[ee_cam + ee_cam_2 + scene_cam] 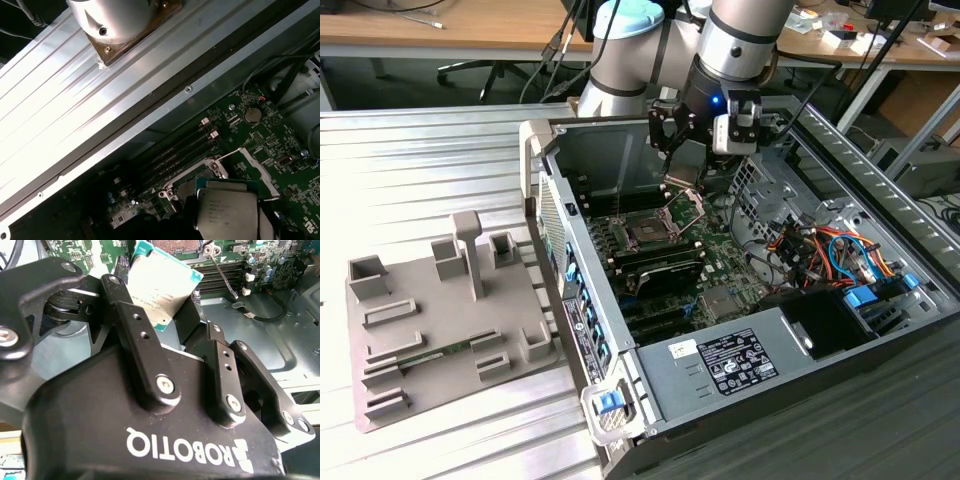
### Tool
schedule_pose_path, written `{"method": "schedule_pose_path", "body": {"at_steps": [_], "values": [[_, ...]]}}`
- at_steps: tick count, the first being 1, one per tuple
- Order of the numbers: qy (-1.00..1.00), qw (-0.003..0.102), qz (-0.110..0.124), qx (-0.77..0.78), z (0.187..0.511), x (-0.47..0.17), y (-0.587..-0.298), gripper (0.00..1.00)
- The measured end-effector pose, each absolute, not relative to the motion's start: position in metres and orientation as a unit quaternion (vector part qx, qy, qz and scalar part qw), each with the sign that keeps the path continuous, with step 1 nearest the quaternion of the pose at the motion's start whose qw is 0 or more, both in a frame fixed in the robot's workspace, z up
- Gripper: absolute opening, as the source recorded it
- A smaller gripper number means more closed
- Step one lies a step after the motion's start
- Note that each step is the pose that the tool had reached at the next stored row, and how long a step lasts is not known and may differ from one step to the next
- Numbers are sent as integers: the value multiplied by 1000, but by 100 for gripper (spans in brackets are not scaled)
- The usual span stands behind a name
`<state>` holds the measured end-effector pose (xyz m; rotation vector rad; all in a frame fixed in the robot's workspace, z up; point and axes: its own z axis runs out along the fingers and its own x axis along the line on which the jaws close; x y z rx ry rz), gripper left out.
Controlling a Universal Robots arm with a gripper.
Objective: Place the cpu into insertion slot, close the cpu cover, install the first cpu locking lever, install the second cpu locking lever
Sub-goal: 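Place the cpu into insertion slot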
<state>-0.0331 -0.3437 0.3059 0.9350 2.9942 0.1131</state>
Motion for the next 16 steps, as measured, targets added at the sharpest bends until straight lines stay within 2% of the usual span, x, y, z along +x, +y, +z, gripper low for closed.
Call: {"method": "schedule_pose_path", "body": {"at_steps": [16], "values": [[947, 2, 36, 320, 306, -33, -344, 55]]}}
